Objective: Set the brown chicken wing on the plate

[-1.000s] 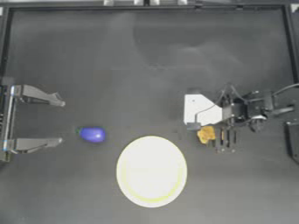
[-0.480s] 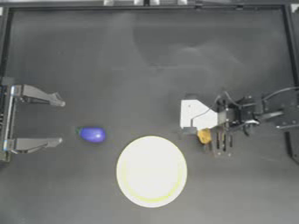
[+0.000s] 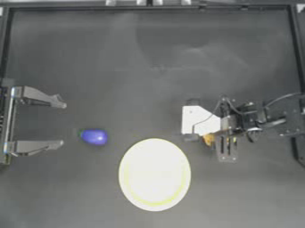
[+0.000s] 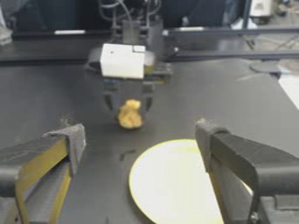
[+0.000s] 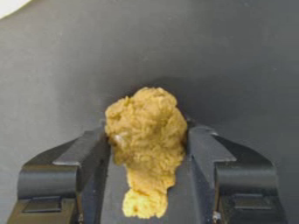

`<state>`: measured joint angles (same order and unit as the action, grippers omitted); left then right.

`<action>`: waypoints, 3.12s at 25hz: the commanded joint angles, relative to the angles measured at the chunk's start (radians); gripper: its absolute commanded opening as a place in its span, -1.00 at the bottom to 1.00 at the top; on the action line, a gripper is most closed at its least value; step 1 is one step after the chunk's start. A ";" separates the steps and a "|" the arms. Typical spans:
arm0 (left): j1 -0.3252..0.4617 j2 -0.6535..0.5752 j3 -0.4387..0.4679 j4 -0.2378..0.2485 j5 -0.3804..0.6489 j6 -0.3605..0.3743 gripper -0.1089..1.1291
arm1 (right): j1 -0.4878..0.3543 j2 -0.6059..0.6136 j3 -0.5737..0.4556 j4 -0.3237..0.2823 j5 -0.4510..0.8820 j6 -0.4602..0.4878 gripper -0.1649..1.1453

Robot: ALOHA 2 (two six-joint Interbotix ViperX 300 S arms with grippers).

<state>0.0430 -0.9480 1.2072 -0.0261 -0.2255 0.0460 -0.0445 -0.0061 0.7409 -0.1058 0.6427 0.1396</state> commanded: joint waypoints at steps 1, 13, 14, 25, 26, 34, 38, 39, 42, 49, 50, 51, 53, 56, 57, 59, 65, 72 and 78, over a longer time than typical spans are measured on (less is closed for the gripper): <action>0.005 0.018 -0.017 -0.002 -0.005 0.000 0.84 | 0.006 -0.029 -0.043 -0.011 0.011 0.002 -0.15; 0.006 0.018 -0.020 -0.002 0.008 0.000 0.84 | 0.031 -0.081 -0.215 -0.009 0.051 -0.029 -0.15; 0.009 0.017 -0.021 -0.002 0.012 0.000 0.84 | 0.038 -0.080 -0.233 -0.006 0.051 -0.035 -0.15; 0.015 0.023 -0.023 -0.002 0.018 0.000 0.84 | 0.115 0.100 -0.436 0.103 0.046 -0.133 -0.15; 0.015 0.026 -0.025 -0.002 0.018 0.000 0.84 | 0.118 0.120 -0.453 0.120 0.048 -0.147 -0.15; 0.017 0.035 -0.028 0.000 0.018 0.002 0.84 | 0.124 0.236 -0.537 0.236 0.049 -0.259 -0.15; 0.017 0.035 -0.026 -0.002 0.018 0.002 0.84 | 0.124 0.267 -0.541 0.252 0.051 -0.262 -0.15; 0.017 0.035 -0.026 -0.002 0.018 0.002 0.84 | 0.126 0.272 -0.543 0.258 0.048 -0.262 -0.15; 0.021 0.037 -0.025 -0.002 0.018 0.002 0.84 | 0.133 0.282 -0.548 0.264 0.044 -0.264 -0.15; 0.025 0.035 -0.025 -0.002 0.018 0.000 0.84 | 0.138 0.308 -0.560 0.270 0.043 -0.265 -0.14; 0.023 0.035 -0.023 -0.002 0.017 0.000 0.84 | 0.138 0.311 -0.563 0.272 0.043 -0.265 -0.14; 0.023 0.035 -0.023 -0.002 0.017 0.000 0.84 | 0.138 0.314 -0.566 0.275 0.043 -0.265 -0.13; 0.023 0.035 -0.023 -0.002 0.018 0.000 0.84 | 0.138 0.321 -0.572 0.281 0.043 -0.267 -0.11; 0.025 0.035 -0.021 -0.002 0.018 0.000 0.84 | 0.138 0.324 -0.575 0.282 0.046 -0.267 0.03; 0.023 0.035 -0.021 -0.002 0.018 0.000 0.84 | 0.137 0.322 -0.577 0.285 0.046 -0.267 0.12; 0.025 0.035 -0.018 -0.002 0.018 0.000 0.84 | 0.138 0.322 -0.577 0.295 0.048 -0.267 0.36; 0.025 0.035 -0.018 -0.002 0.018 0.000 0.84 | 0.138 0.322 -0.575 0.304 0.055 -0.267 0.82; 0.034 0.034 -0.015 -0.002 0.018 0.000 0.84 | 0.137 0.302 -0.578 0.304 0.086 -0.268 0.79; 0.035 0.032 -0.015 -0.002 0.017 0.000 0.84 | 0.126 0.218 -0.551 0.287 0.066 -0.275 0.79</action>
<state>0.0767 -0.9296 1.2057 -0.0261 -0.2025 0.0476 0.0874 0.2730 0.1948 0.1856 0.7194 -0.1335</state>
